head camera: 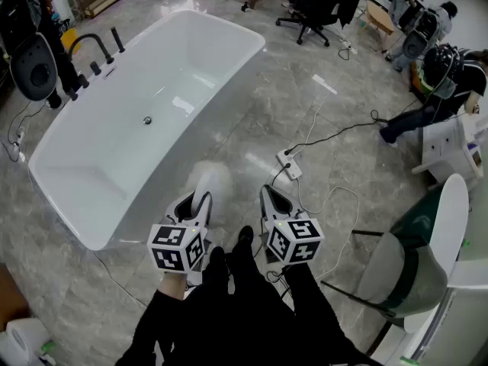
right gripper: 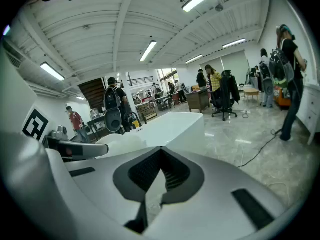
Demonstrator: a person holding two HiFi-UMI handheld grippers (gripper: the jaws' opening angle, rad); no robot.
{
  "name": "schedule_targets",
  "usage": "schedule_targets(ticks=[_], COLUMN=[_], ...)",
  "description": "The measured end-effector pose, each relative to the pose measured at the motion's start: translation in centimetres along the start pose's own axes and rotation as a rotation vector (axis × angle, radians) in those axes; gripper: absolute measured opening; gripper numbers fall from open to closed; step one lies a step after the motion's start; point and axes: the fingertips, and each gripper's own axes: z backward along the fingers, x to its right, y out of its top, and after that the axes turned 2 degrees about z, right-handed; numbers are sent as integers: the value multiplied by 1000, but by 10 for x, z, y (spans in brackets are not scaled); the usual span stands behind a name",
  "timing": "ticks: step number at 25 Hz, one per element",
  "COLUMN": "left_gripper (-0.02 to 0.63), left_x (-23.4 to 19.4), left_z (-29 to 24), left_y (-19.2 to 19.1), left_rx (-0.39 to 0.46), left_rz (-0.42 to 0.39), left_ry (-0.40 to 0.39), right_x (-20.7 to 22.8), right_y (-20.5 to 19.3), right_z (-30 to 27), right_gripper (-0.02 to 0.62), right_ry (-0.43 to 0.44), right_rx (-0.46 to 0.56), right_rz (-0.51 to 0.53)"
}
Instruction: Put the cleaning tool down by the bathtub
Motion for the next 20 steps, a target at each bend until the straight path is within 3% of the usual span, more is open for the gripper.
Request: schedule_targets(ticks=[20], left_gripper=[100], left_x=[9], left_z=[-60], left_y=[-9], left_rx=[-80], left_rz=[-20], left_ry=[31], right_x=[40], right_y=[2], right_z=[-20], right_gripper=[0], right_ry=[5], right_rx=[-39], right_rz=[39])
